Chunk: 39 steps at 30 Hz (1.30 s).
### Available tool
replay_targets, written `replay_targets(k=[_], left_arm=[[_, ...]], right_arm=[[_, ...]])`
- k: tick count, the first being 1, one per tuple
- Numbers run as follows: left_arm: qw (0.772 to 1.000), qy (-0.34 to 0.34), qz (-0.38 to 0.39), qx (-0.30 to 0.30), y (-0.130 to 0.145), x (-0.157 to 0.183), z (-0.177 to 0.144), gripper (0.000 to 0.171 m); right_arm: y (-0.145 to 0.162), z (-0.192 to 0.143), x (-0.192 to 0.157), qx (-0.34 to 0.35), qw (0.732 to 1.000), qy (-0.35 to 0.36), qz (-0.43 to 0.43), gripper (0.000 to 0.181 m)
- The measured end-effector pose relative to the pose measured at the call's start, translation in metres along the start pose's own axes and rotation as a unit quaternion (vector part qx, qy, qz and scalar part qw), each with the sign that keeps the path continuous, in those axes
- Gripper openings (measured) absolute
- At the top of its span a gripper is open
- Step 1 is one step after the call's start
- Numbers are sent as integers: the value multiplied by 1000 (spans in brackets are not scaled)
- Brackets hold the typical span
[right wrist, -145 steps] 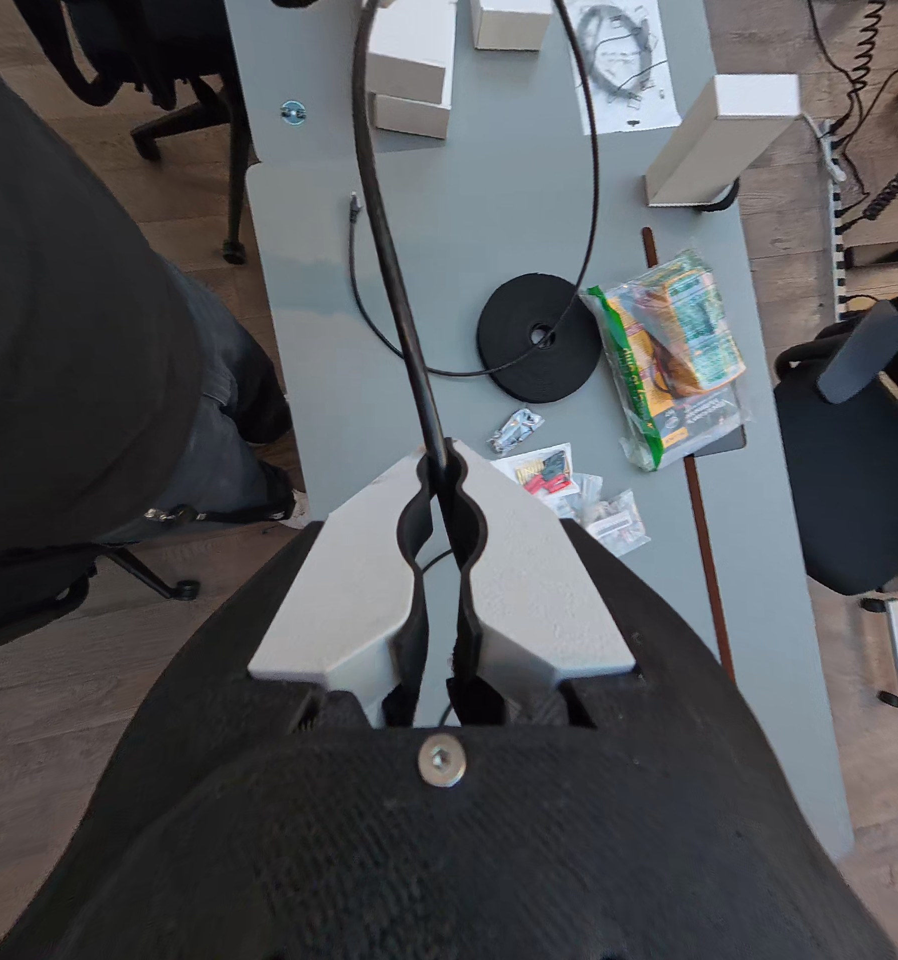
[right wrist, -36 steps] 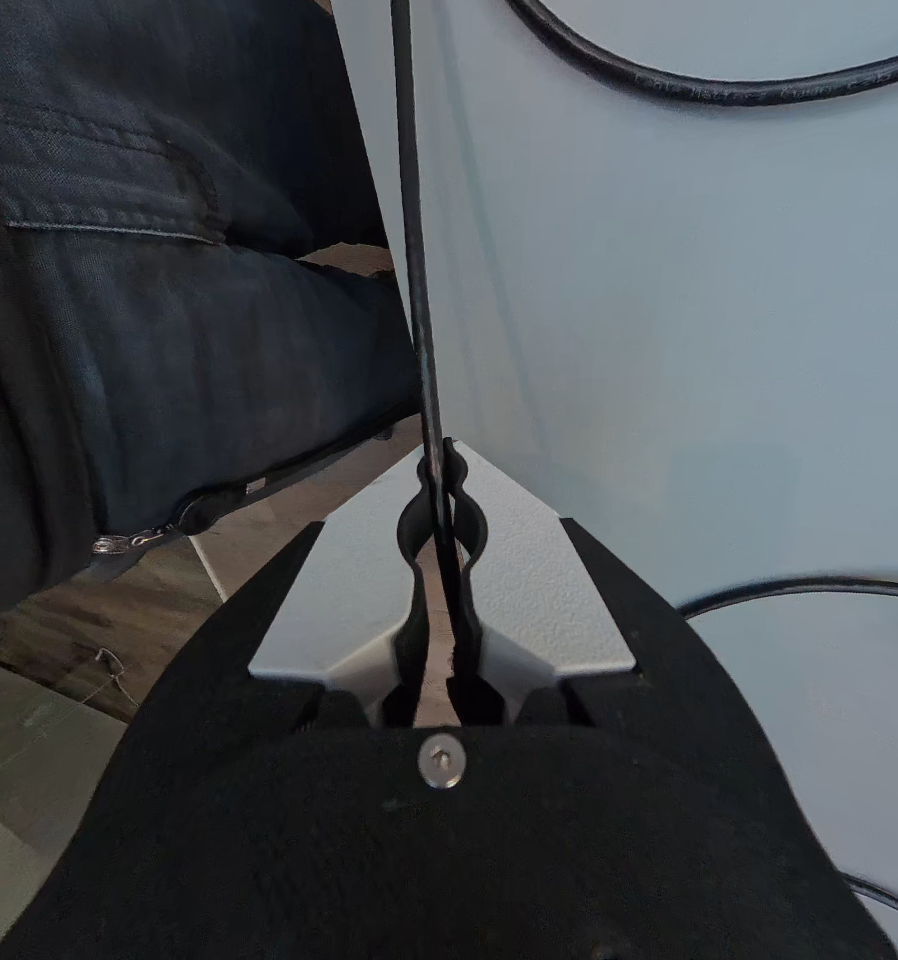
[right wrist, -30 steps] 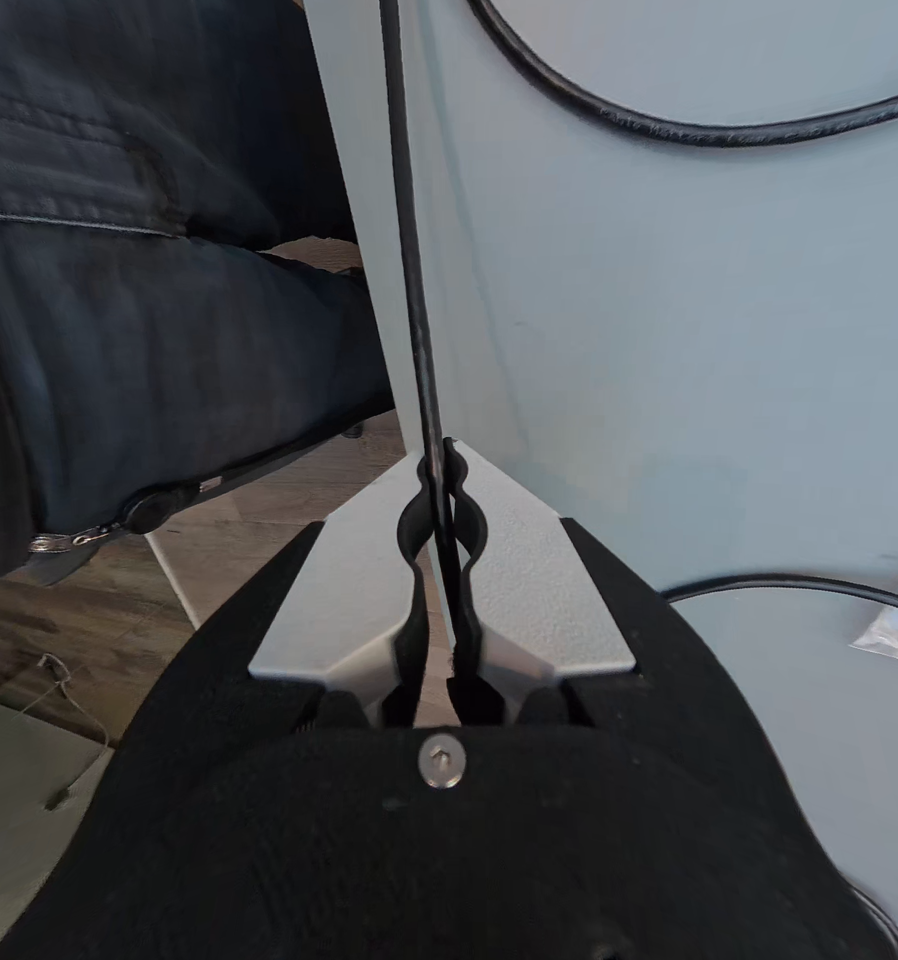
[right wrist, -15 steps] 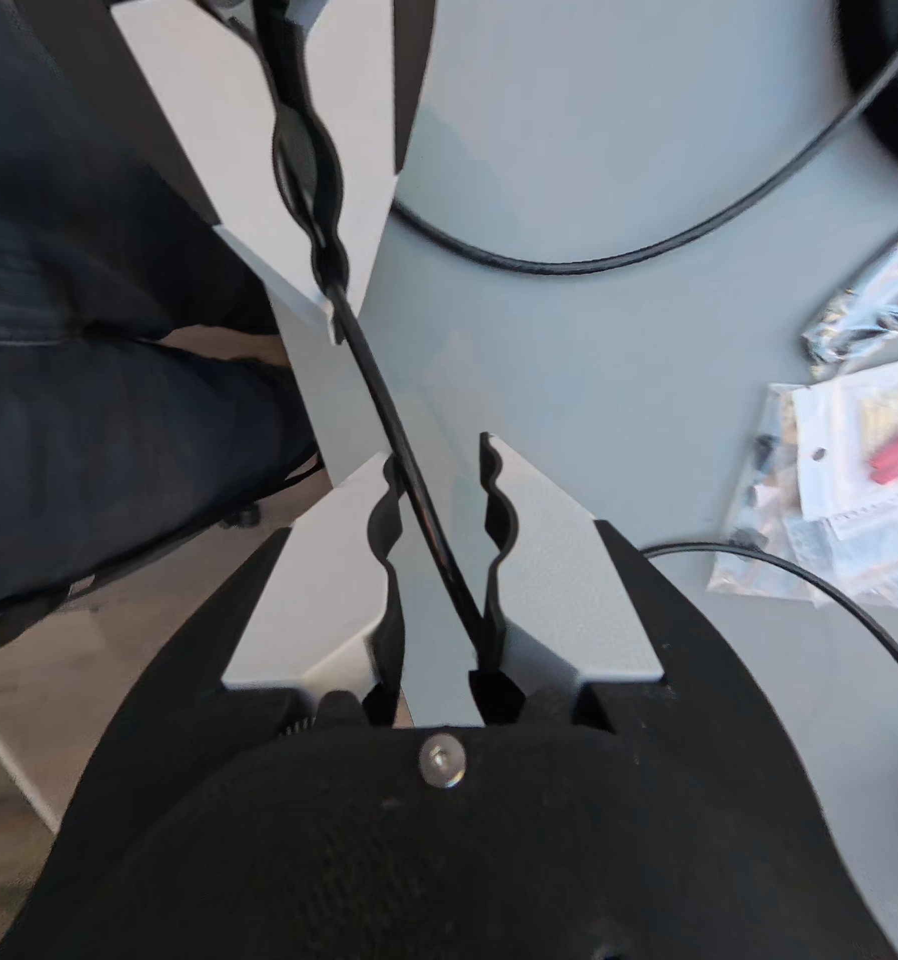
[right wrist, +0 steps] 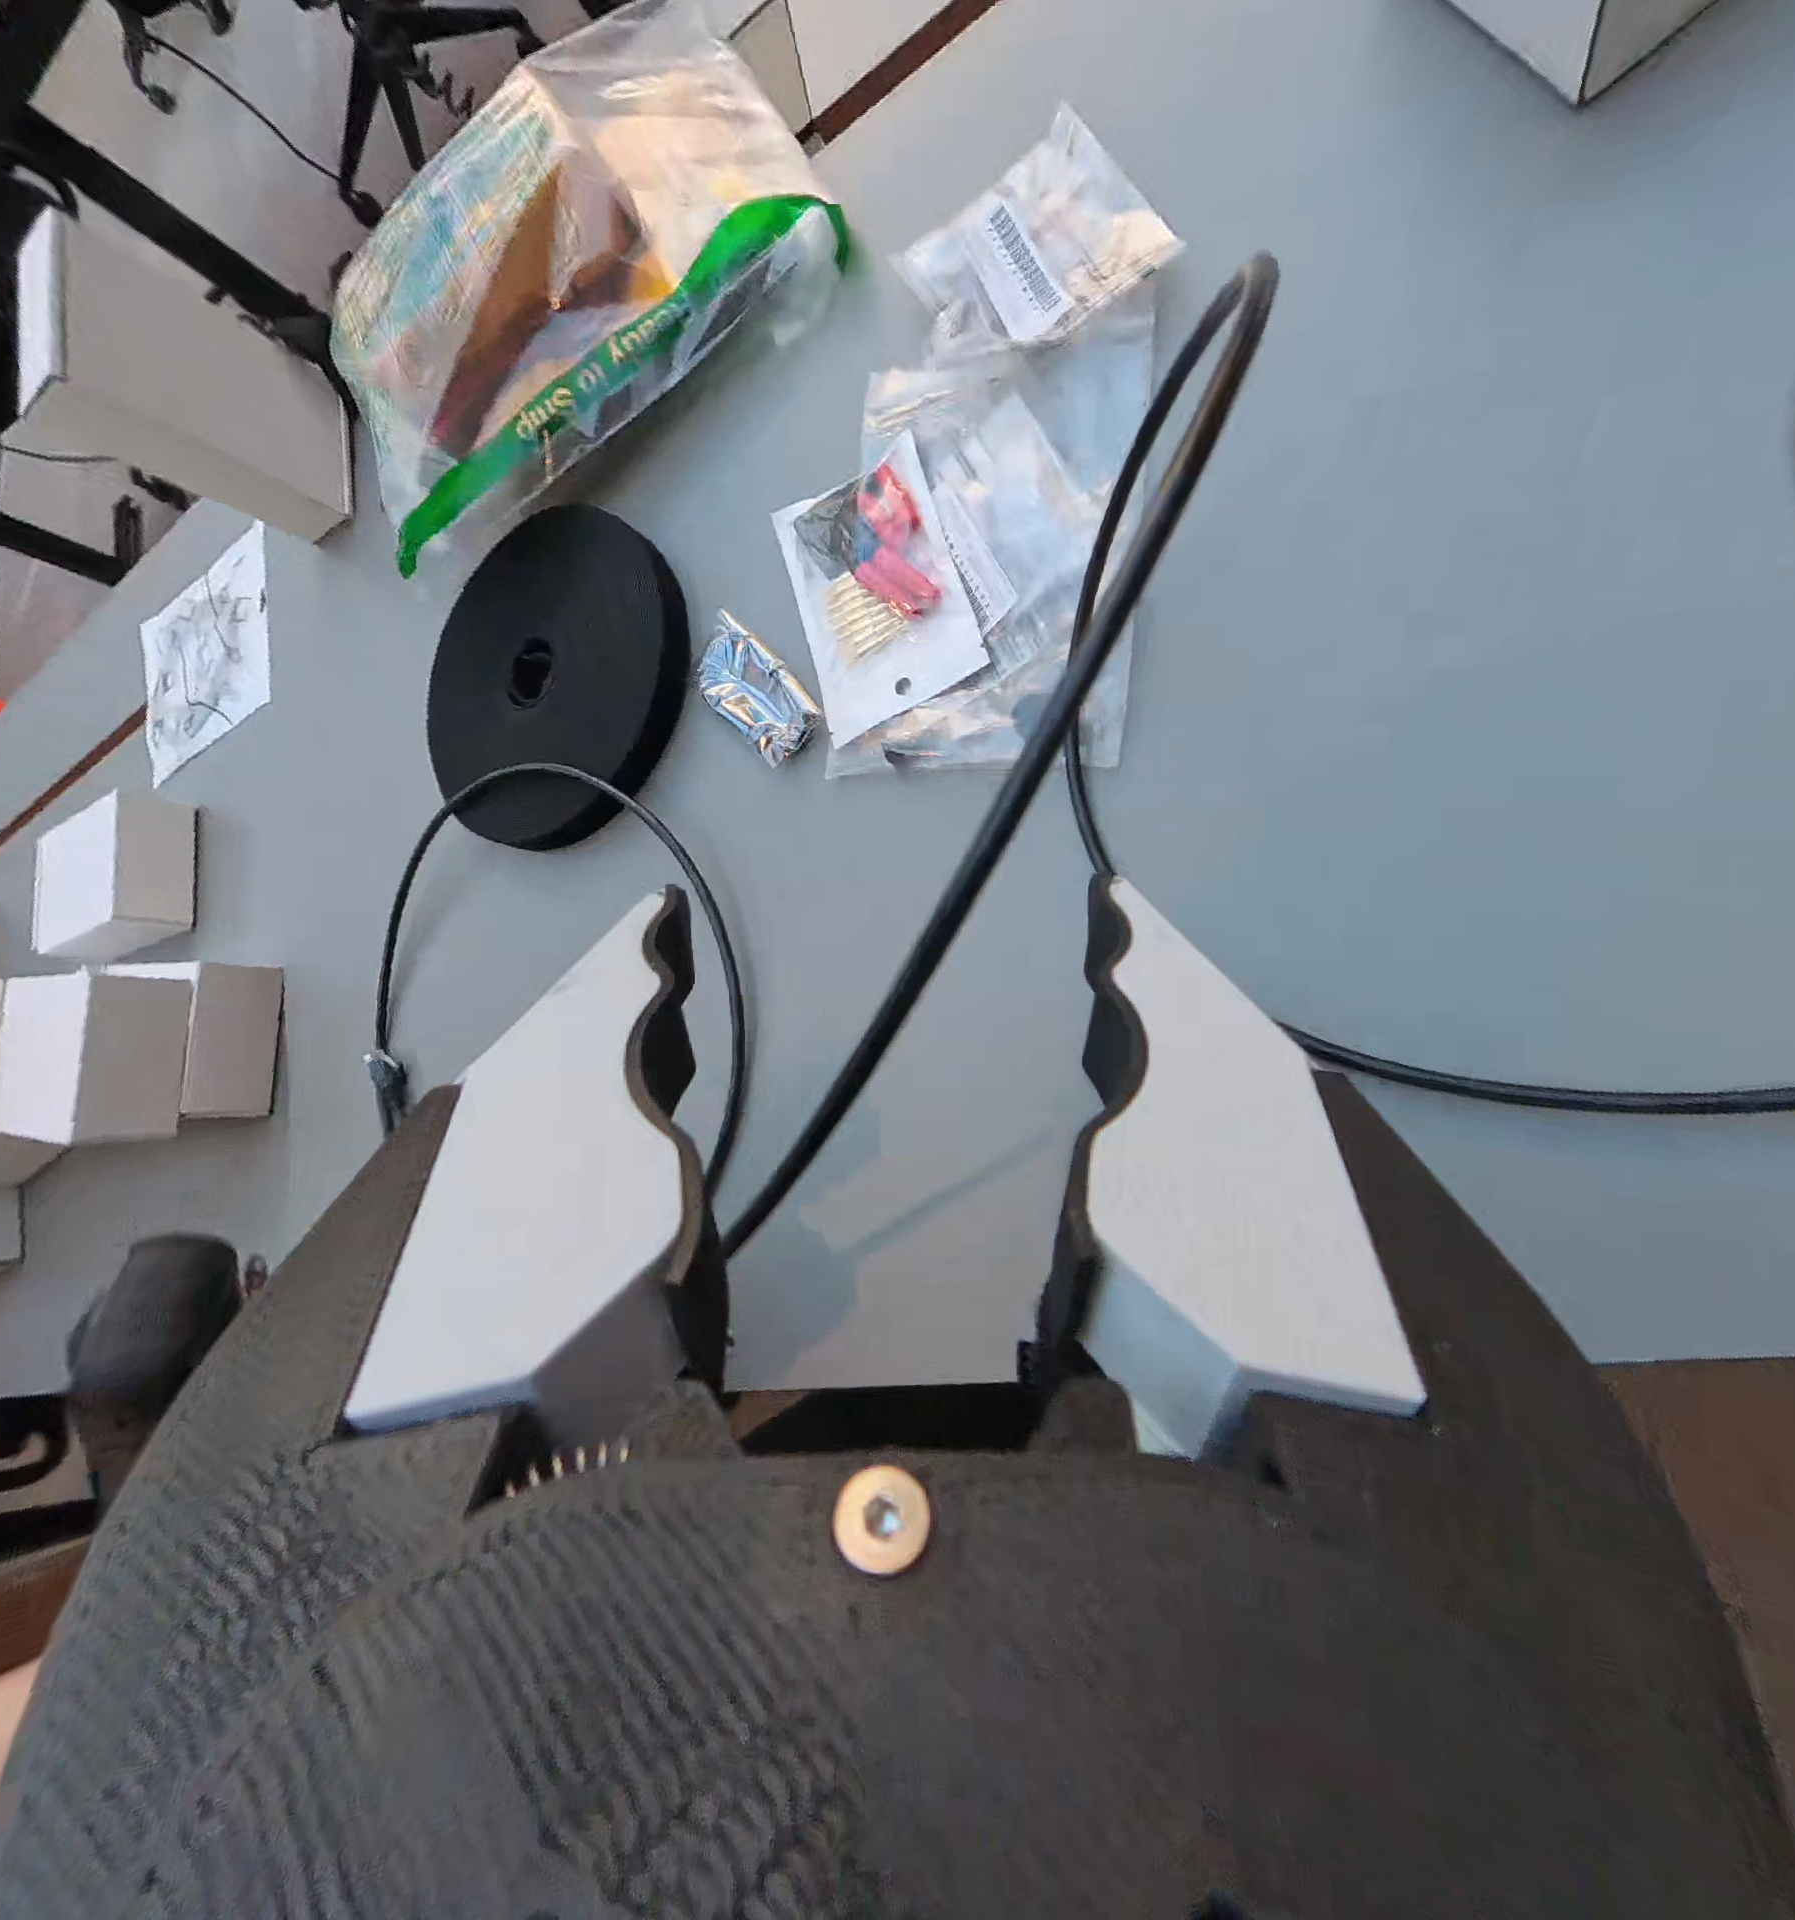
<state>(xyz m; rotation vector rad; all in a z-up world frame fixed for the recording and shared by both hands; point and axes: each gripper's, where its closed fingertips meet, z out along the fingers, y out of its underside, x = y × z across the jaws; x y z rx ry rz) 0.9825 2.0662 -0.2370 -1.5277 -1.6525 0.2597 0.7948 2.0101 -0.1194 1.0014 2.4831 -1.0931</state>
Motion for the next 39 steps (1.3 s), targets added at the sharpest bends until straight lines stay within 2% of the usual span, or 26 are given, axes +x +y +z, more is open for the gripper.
replay_targets(k=[2,5,6,7,9,12,15,21,23,24,26,28,32,34,36,39], left_arm=[[1000,-6,17,-8,6,4,4,0],[999,-8,31,-18,17,8,9,0],[999,-8,31,-21,21,8,10,0],[999,-8,30,-23,25,9,10,0],[999,-9,25,-26,33,8,10,0],[999,-11,17,-30,42,6,12,0],[998,-14,17,-51,56,3,18,0],[999,-13,-18,-33,52,-2,19,0],[999,-14,-23,-32,50,-4,19,0],[999,-14,-25,-32,50,-5,19,0],[999,-18,-24,-32,52,-6,16,0],[999,-20,-22,-33,55,-6,13,0],[999,-32,-15,-35,59,-11,7,0],[998,-39,-5,-41,60,-13,4,0],[998,-42,2,-45,61,-14,3,0],[998,-43,3,-50,63,-16,0,0]], right_arm=[[-5,13,9,-19,999,30,22,73],[-8,33,47,-85,991,107,-4,67],[-13,37,60,-101,987,121,-15,54],[-16,41,69,-124,984,123,-33,31],[-20,43,92,-177,970,151,-71,6],[-28,38,120,-251,933,205,-158,6],[-69,25,138,-233,889,291,-267,6],[-139,17,127,-179,868,328,-327,14],[-155,14,120,-152,871,330,-331,9],[-160,15,114,-138,878,320,-328,0],[-160,18,101,-121,898,288,-309,0],[-153,22,93,-124,907,266,-301,0],[-153,20,93,-108,891,282,-340,0],[-147,21,99,-118,893,277,-333,0],[-134,23,117,-144,900,285,-297,33],[-101,34,146,-172,918,267,-237,43]])
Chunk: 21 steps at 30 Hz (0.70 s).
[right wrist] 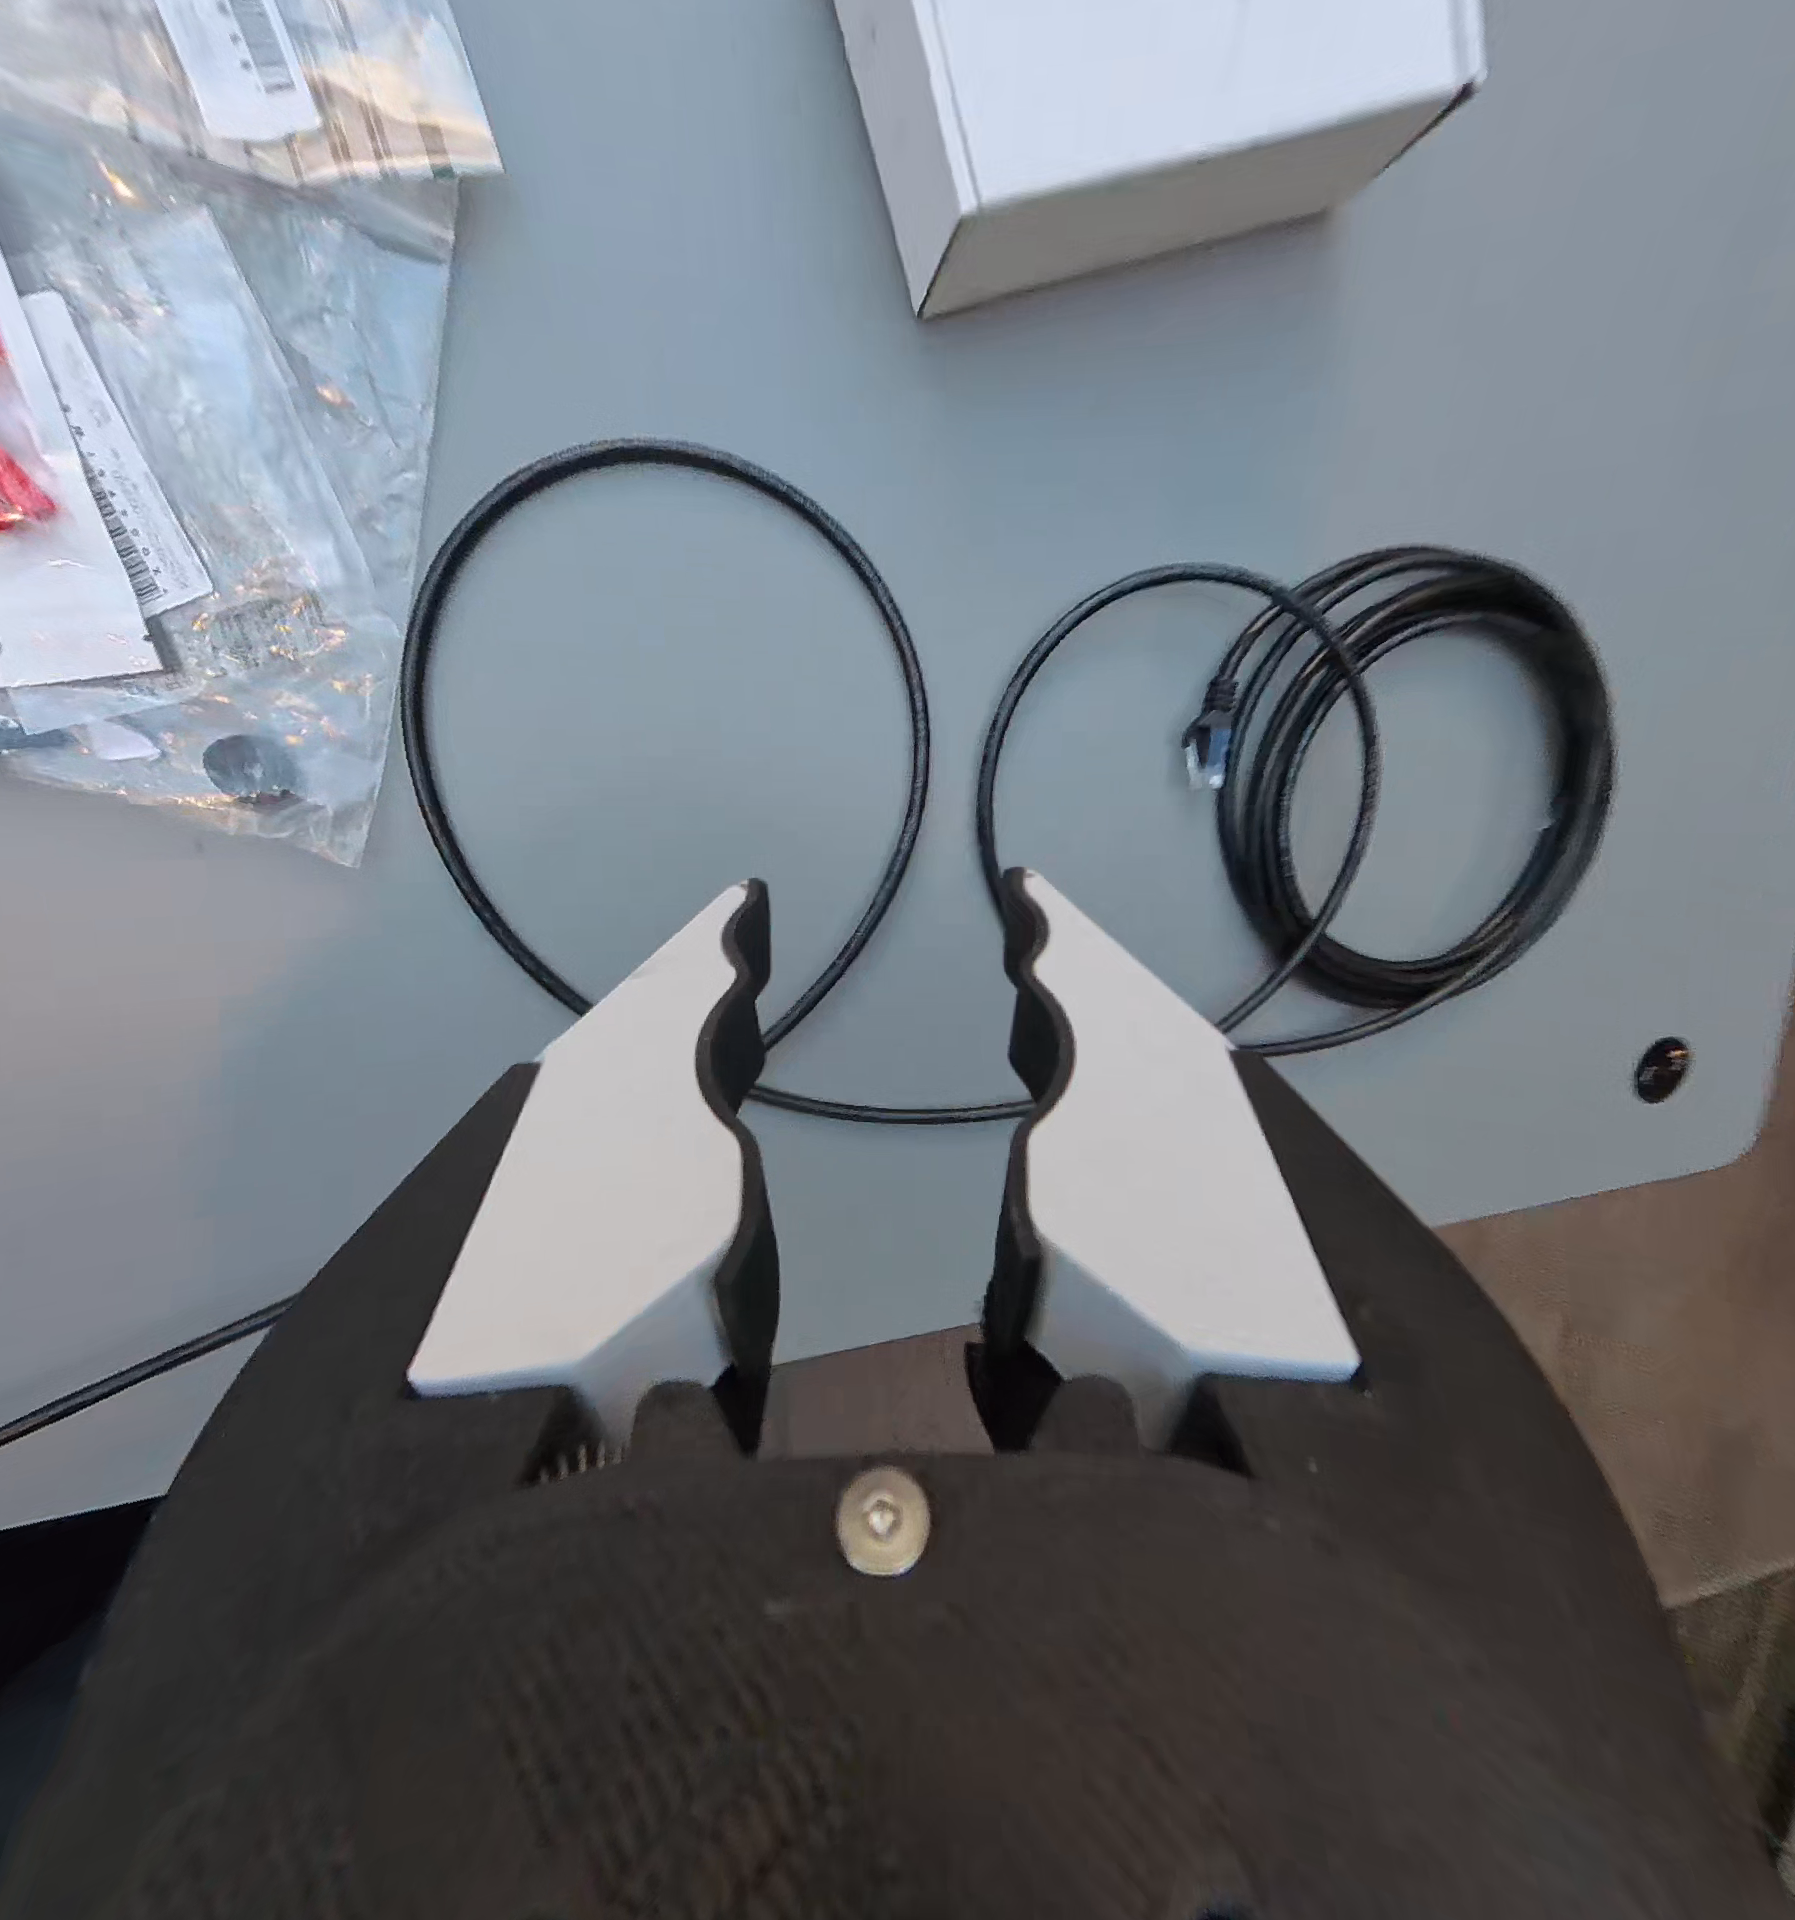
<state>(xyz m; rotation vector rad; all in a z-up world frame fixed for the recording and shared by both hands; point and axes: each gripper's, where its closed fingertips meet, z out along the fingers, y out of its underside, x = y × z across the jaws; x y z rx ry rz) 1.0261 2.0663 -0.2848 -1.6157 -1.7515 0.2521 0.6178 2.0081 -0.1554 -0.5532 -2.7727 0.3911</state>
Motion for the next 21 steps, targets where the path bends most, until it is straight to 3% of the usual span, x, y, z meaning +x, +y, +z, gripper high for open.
replay_targets(k=[4,8,13,18,21], left_arm=[[1000,2,-5,-6,4,-2,-4,0],[1000,0,-17,-13,3,-6,-5,0],[999,-35,-18,-5,-13,-10,-12,21],[995,-89,-31,18,-75,-10,-7,24],[994,-106,-22,18,-132,4,32,29]], right_arm=[[40,46,-14,-36,997,-58,45,44],[50,72,-17,-12,994,-75,75,38],[58,82,31,56,993,-59,85,34],[77,87,126,118,989,-63,70,47],[78,107,154,119,988,-98,-21,62]])
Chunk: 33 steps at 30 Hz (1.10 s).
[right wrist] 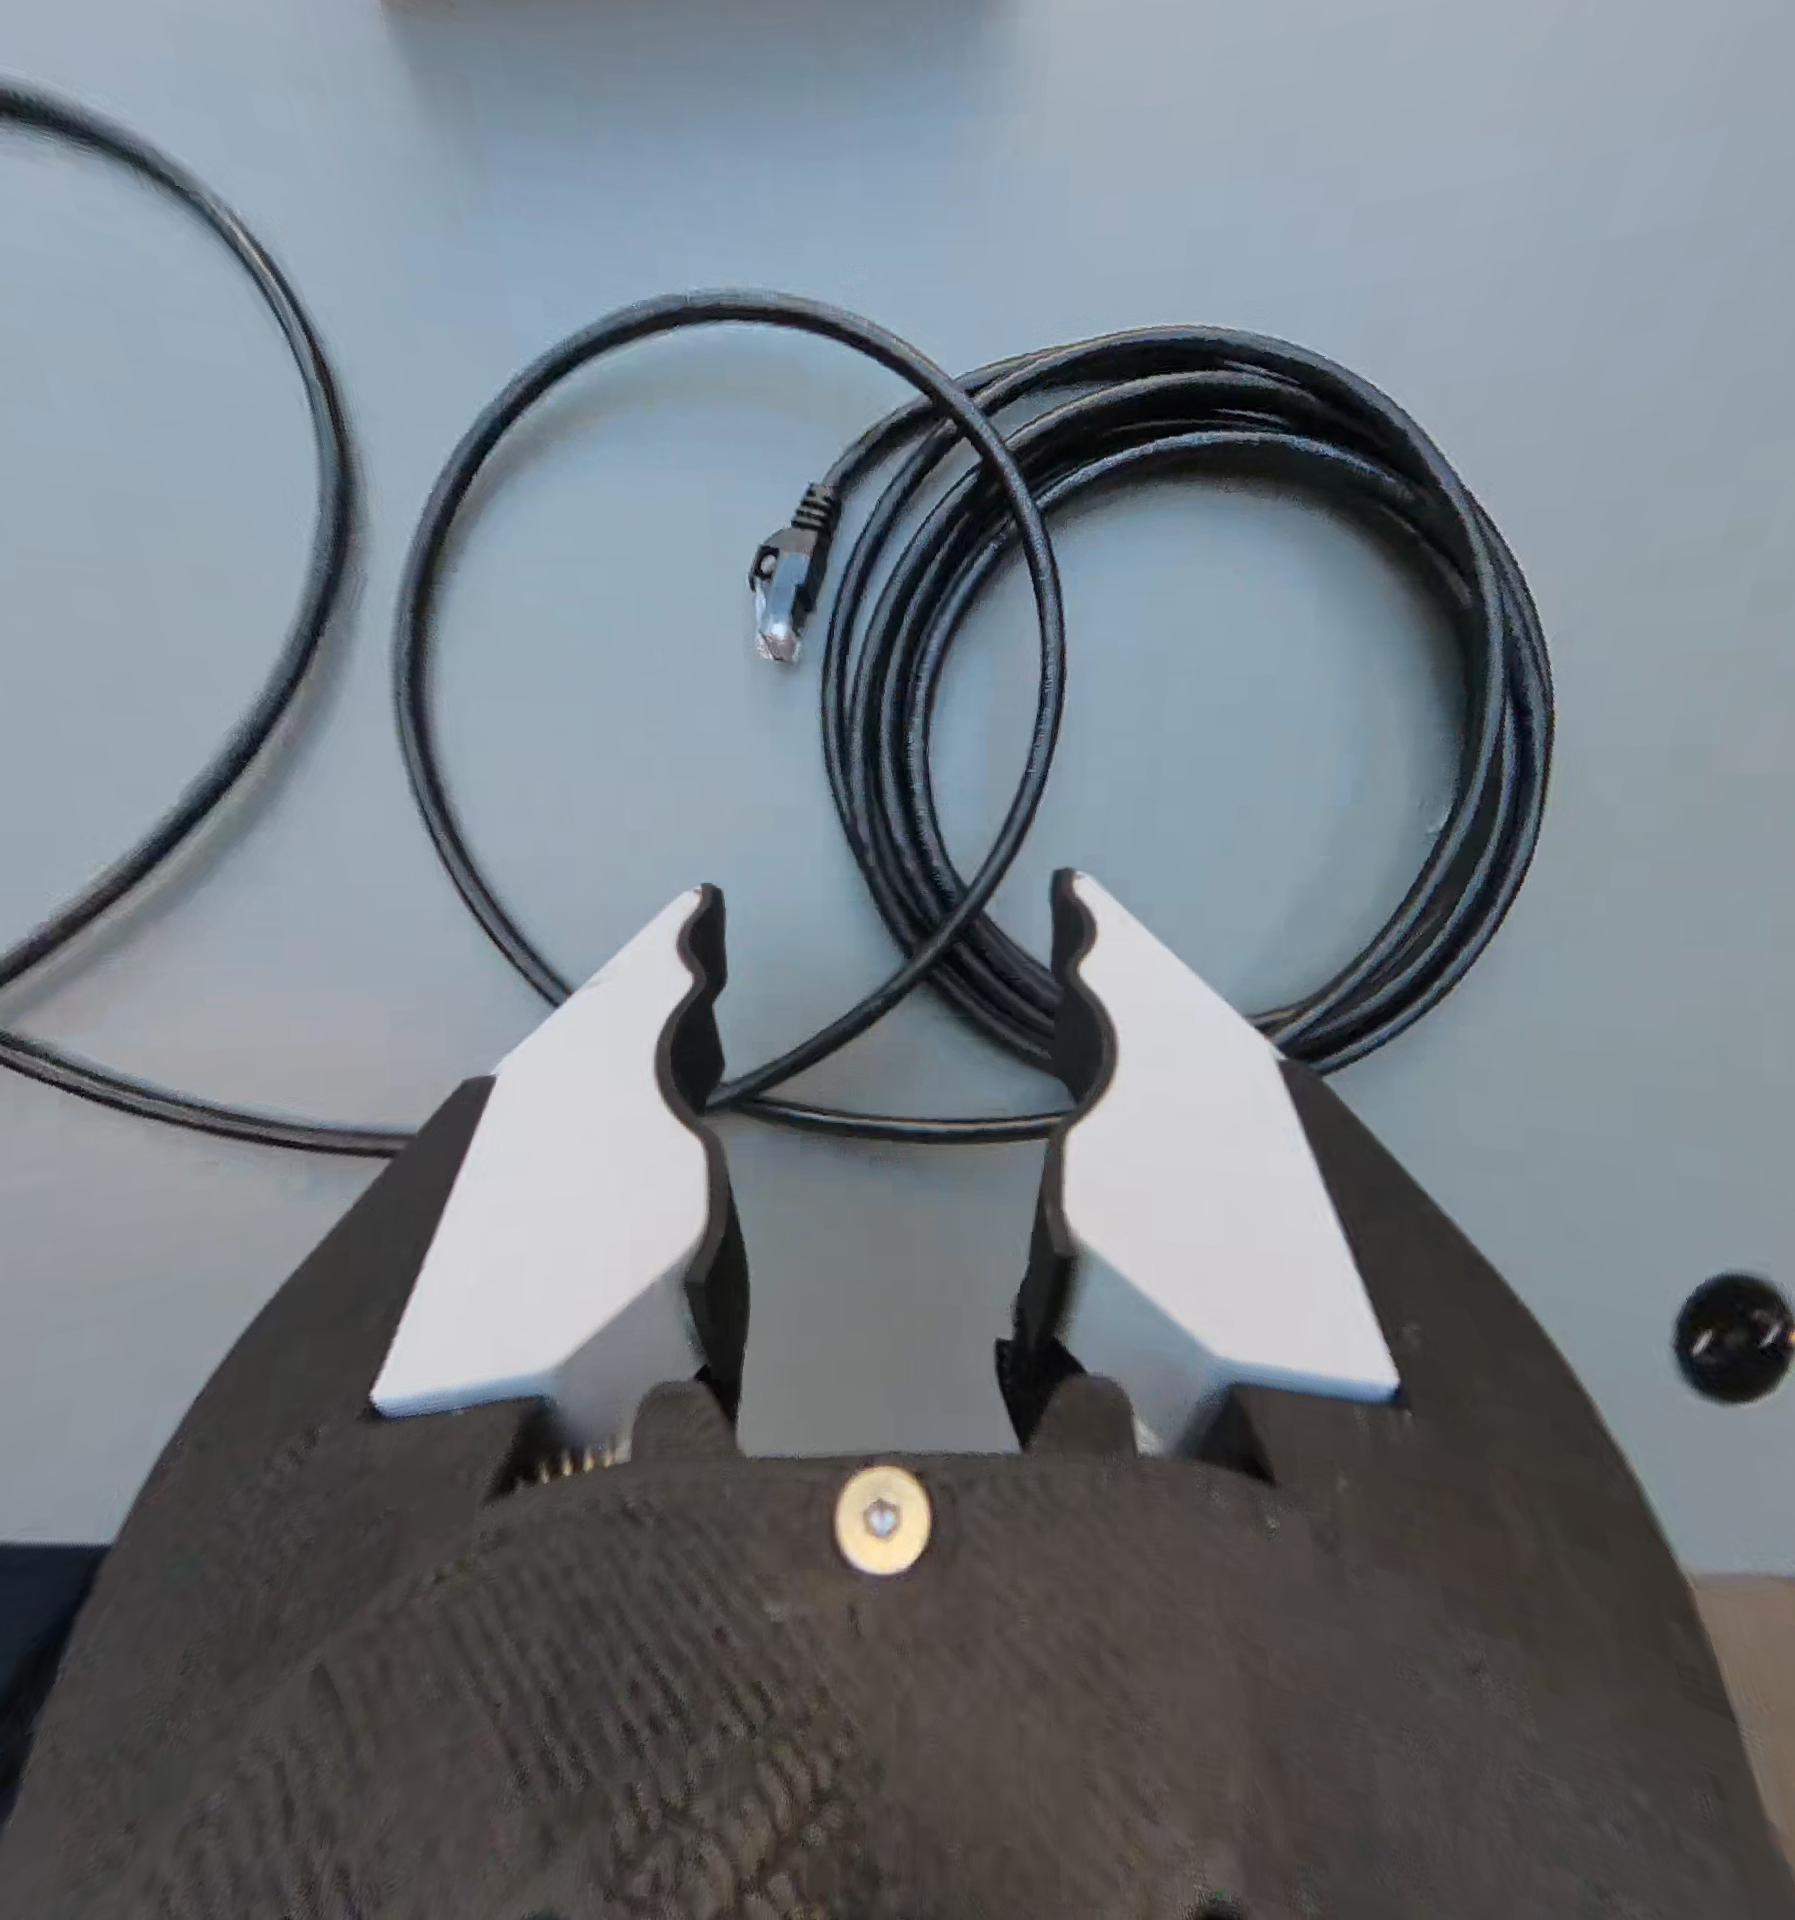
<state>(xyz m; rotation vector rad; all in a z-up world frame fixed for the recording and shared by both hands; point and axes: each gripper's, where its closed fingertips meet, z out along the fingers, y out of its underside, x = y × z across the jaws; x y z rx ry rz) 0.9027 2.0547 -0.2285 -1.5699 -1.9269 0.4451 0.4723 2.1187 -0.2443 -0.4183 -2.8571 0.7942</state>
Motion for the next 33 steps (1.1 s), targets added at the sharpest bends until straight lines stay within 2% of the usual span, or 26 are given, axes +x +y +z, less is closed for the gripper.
replay_targets(k=[2,5,8,9,10,13,14,15,18,21,25,28,33], left_arm=[[1000,-8,5,-14,-35,23,42,36],[999,-22,14,-39,-73,51,108,35],[994,-66,33,-82,-85,52,149,38],[991,-80,34,-100,-83,50,157,39],[990,-93,41,-96,-88,48,160,34],[986,-118,59,-104,-93,43,166,25],[985,-119,62,-105,-93,42,166,19],[985,-118,65,-107,-93,41,166,3],[989,-91,45,-112,-95,41,167,2],[996,-49,-11,-72,-99,39,160,3],[999,-38,-36,-4,-105,26,136,3],[998,-21,-50,37,-109,24,120,3],[983,16,-108,150,-151,32,93,3]], right_arm=[[6,14,12,-18,998,-27,-45,76],[17,25,6,-46,993,-107,-28,85],[12,24,-2,-39,991,-131,-13,76],[19,28,3,-63,992,-106,-20,71],[29,33,6,-98,991,-86,-37,71],[30,36,3,-94,992,-69,-57,52],[29,35,1,-90,991,-71,-66,34],[30,35,-1,-92,989,-82,-83,19],[30,34,1,-117,984,-100,-94,17],[17,36,26,-113,986,-61,-104,15],[-24,30,78,-75,991,25,-111,9],[-72,14,117,-32,990,75,-114,7],[-144,-7,162,30,988,90,-124,4]])
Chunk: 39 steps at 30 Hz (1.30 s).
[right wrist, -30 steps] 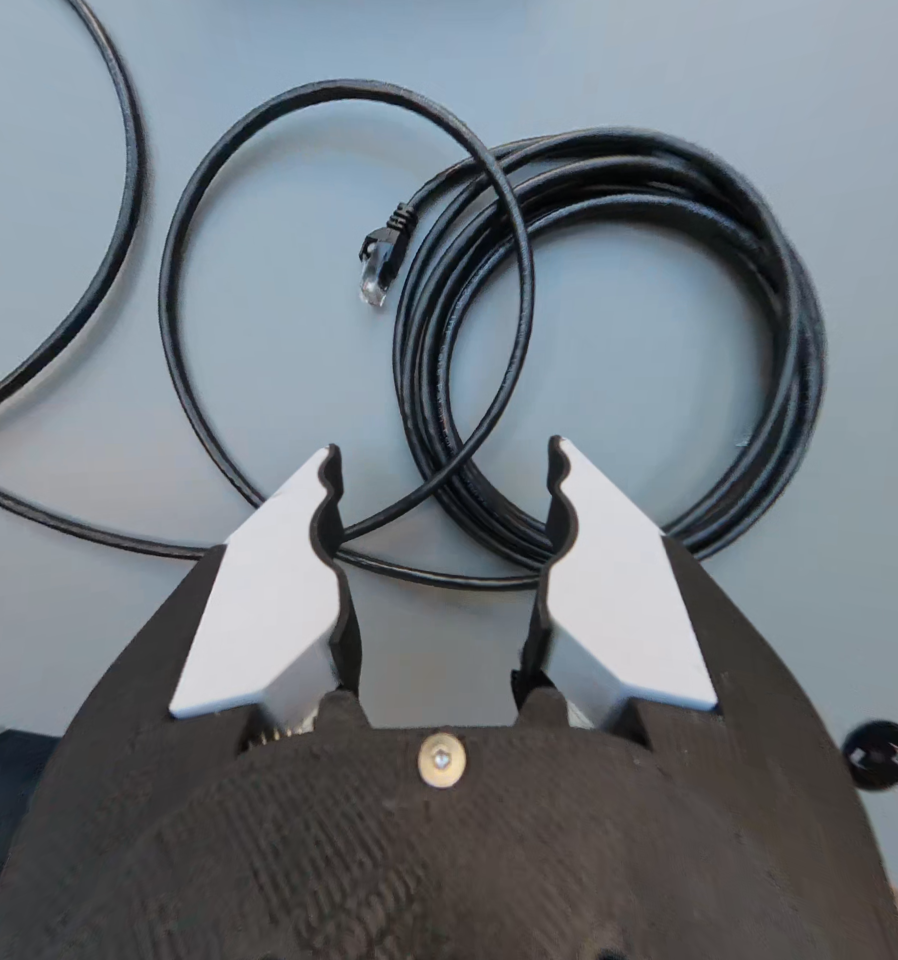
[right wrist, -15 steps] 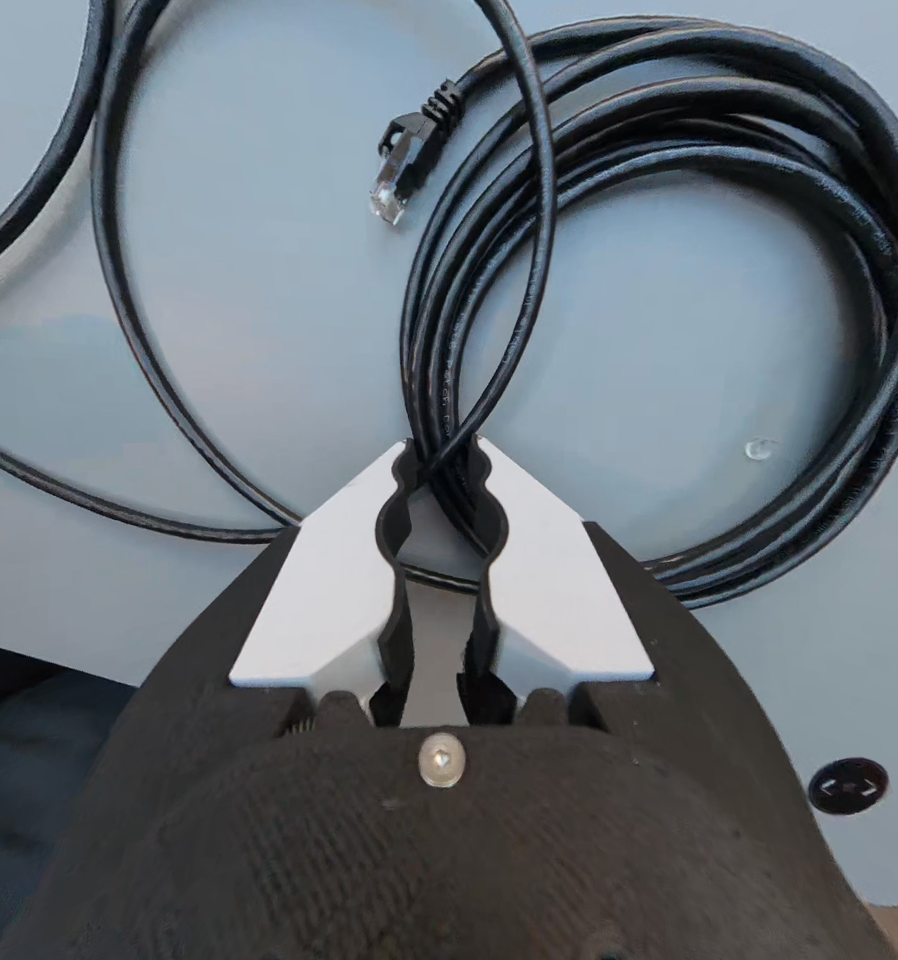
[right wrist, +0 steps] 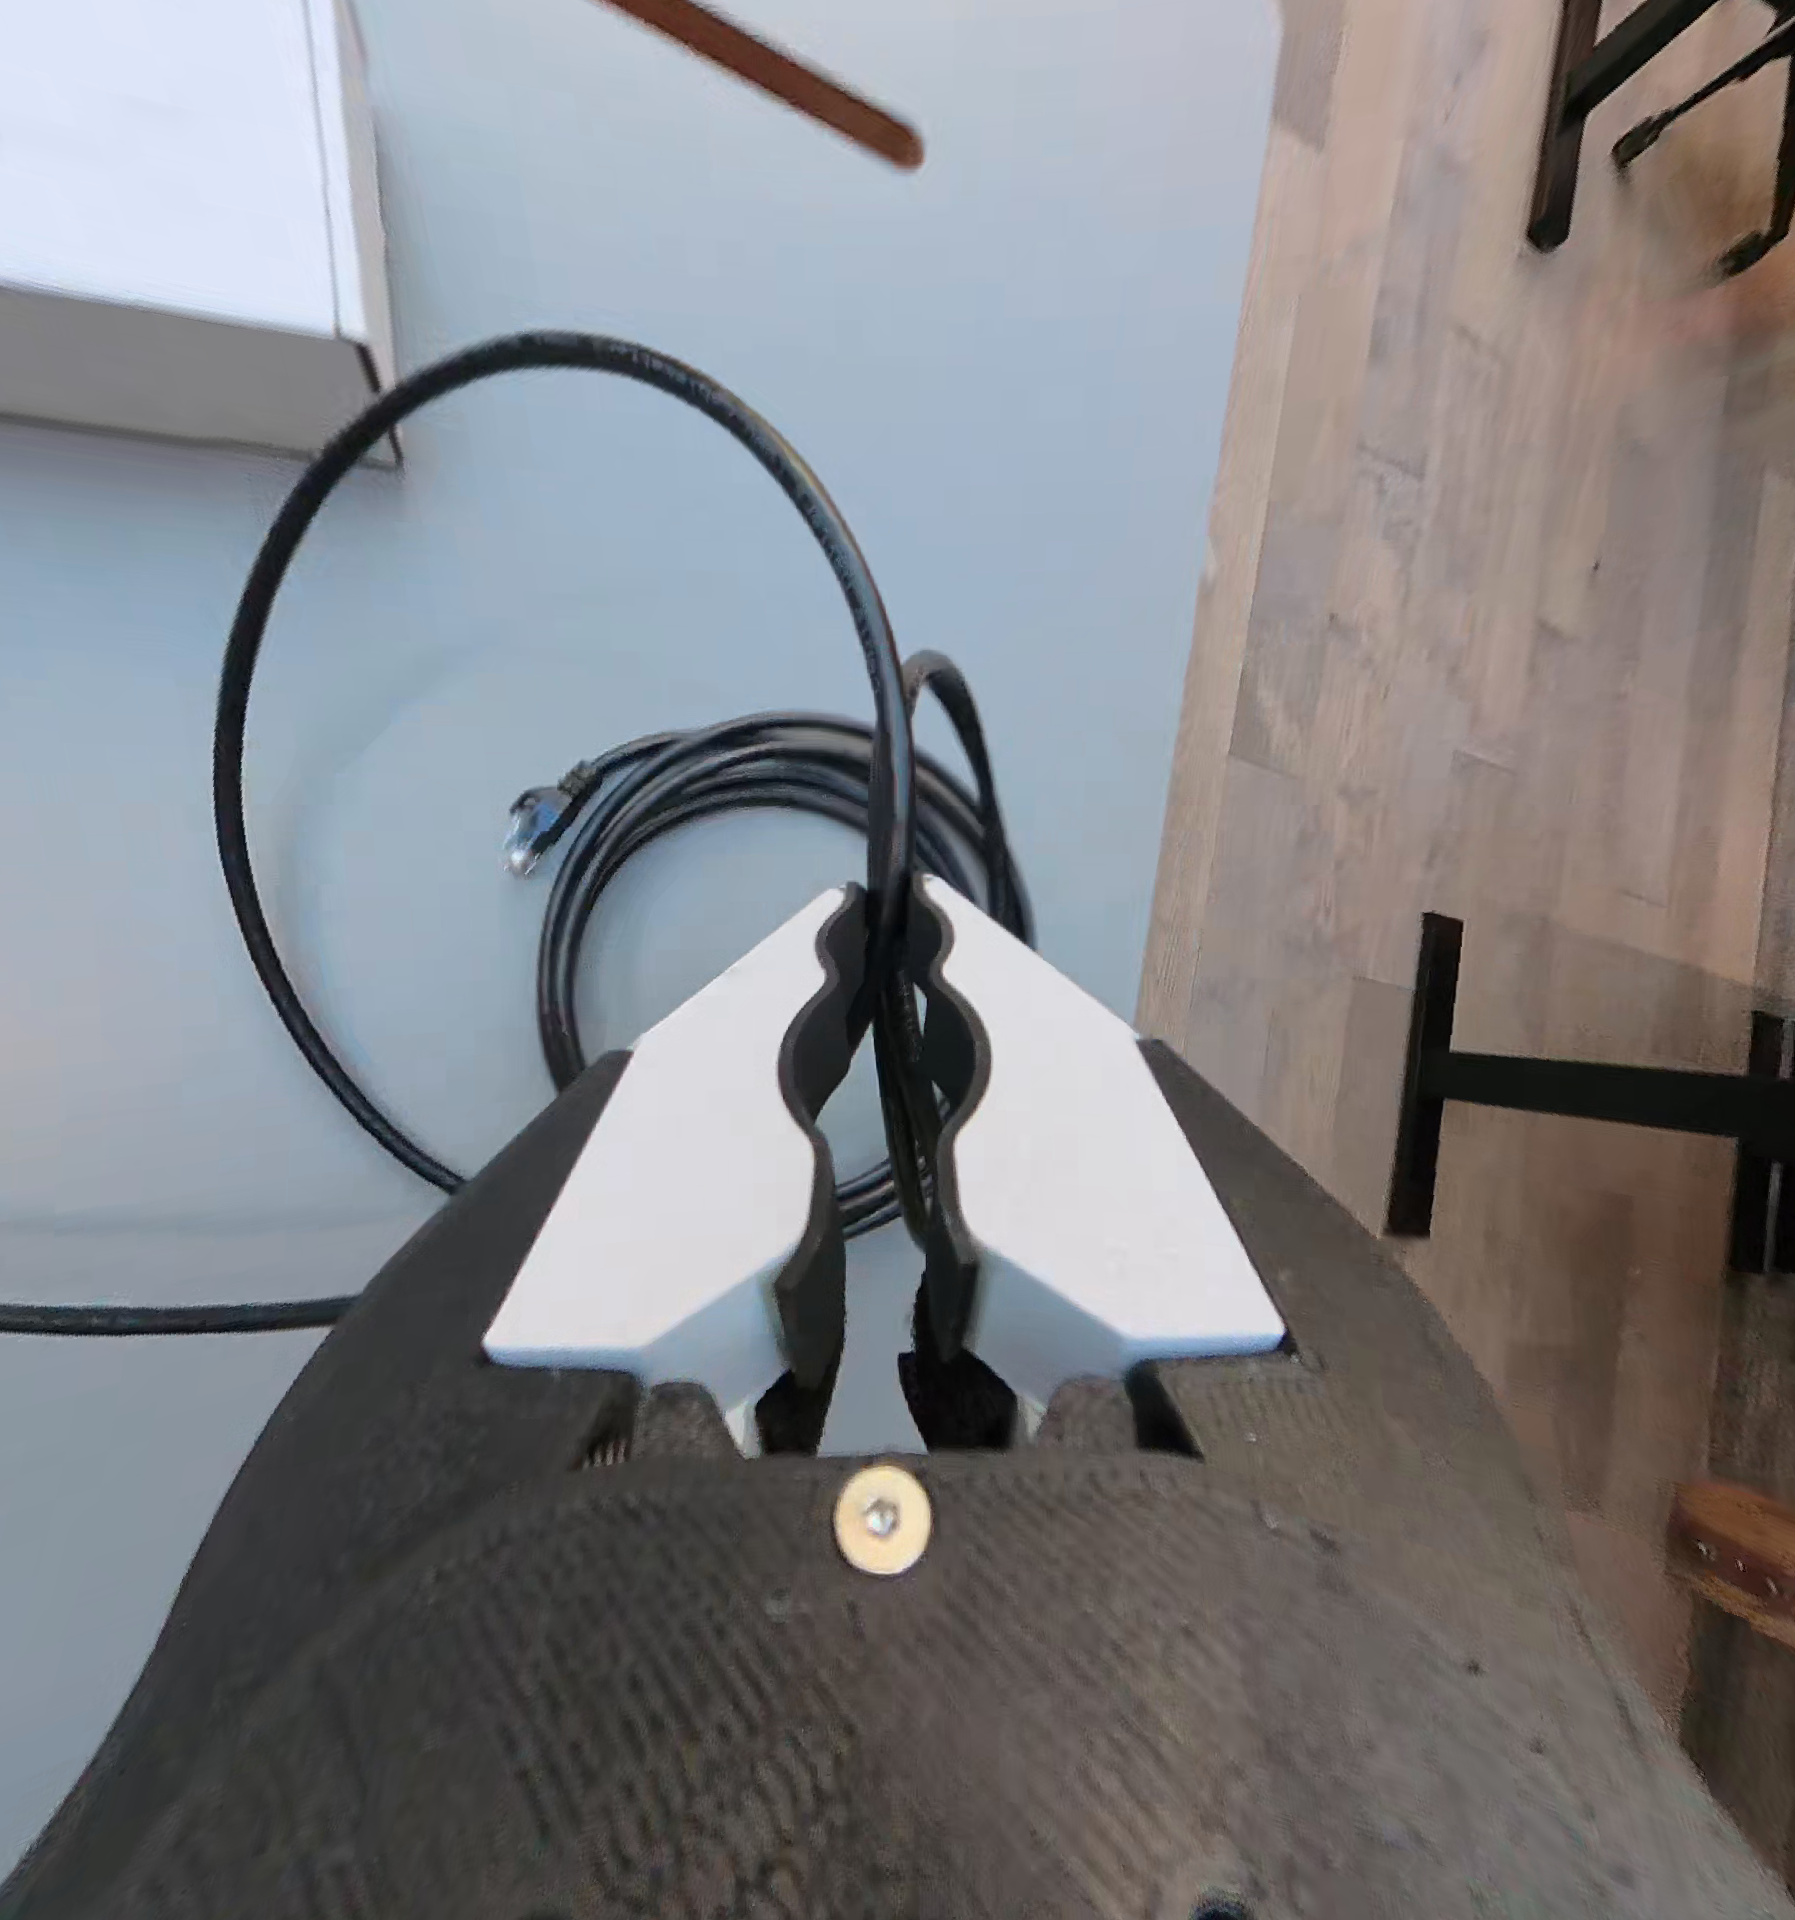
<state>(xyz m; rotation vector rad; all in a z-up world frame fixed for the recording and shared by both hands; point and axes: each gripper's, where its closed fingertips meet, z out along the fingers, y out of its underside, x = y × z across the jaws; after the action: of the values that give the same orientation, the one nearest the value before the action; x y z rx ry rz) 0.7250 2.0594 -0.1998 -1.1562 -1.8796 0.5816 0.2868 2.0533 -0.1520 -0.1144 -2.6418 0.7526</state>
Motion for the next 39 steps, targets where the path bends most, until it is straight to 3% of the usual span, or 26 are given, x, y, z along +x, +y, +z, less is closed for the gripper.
replay_targets(k=[3,6,14,20,24,27,29,31,34,37,39], left_arm=[[998,4,-32,52,-22,5,-4,2],[996,-3,-57,67,-28,7,0,3],[992,-96,-86,12,10,9,34,2],[987,-108,-115,2,21,24,64,3],[987,-110,-116,1,23,25,71,3],[985,-112,-128,9,22,23,75,2],[985,-111,-128,10,21,22,79,2],[987,-108,-121,0,22,23,84,3],[989,-102,-105,-32,30,26,92,2],[989,-84,-93,-75,41,34,100,3],[989,-80,-83,-97,46,37,104,3]], right_arm=[[-41,-13,31,67,998,-4,5,3],[-85,-32,59,137,990,-22,5,2],[-202,-87,100,284,950,-128,-25,2],[-295,-160,116,377,912,-142,-72,3],[-321,-207,120,416,893,-151,-81,2],[-302,-208,95,397,889,-176,-145,2],[-264,-188,62,358,882,-214,-217,3],[-206,-156,25,297,871,-274,-280,3],[-97,-119,-38,211,824,-412,-326,4],[-11,-74,-64,128,817,-435,-356,3],[23,-50,-70,92,826,-432,-349,0]])
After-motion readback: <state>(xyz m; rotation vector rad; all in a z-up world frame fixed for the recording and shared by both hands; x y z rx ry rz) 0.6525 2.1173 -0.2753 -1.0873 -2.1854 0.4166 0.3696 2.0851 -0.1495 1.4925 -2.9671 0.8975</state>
